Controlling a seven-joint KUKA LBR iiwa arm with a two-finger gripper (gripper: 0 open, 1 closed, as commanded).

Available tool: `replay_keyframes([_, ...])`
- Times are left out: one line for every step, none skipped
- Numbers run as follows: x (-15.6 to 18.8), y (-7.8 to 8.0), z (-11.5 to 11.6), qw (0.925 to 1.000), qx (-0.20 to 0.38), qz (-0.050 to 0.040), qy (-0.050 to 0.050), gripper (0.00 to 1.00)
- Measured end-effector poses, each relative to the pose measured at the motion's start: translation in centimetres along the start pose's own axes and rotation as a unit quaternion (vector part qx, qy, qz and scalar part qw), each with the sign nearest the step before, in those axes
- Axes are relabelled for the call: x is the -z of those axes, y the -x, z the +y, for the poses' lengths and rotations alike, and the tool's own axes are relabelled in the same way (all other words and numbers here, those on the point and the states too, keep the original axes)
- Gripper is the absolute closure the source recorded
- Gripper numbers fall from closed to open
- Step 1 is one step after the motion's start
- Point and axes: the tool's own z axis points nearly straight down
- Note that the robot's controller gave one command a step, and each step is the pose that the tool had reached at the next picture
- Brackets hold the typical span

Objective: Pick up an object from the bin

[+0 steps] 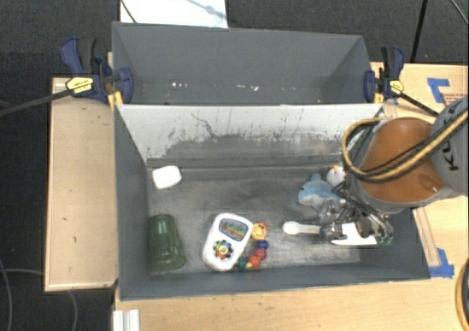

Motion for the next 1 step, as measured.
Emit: replay_keyframes([1.93, -0.16, 0.05, 1.0000, 0.000, 0.0046, 0.000, 1.00])
